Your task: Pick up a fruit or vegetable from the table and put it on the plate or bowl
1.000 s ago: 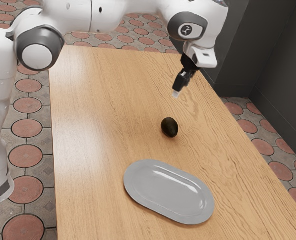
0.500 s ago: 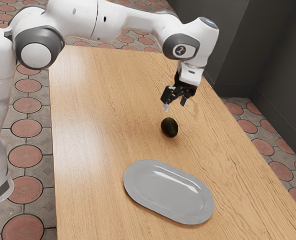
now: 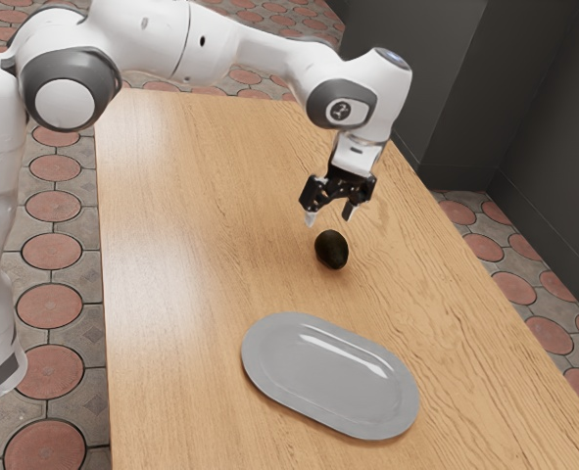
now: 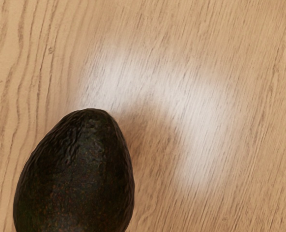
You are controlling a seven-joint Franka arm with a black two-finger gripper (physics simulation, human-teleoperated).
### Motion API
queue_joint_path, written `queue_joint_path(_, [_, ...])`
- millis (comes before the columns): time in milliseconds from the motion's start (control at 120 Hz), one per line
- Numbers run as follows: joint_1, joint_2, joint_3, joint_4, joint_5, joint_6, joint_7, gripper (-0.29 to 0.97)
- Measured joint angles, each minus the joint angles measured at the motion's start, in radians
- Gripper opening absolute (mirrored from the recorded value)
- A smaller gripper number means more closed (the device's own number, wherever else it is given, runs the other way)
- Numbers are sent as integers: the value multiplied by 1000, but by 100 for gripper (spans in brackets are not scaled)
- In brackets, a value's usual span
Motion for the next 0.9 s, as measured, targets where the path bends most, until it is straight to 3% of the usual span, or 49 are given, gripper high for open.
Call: queue_joint_path(900, [-6,-10,0,-70,-30,58,117,67])
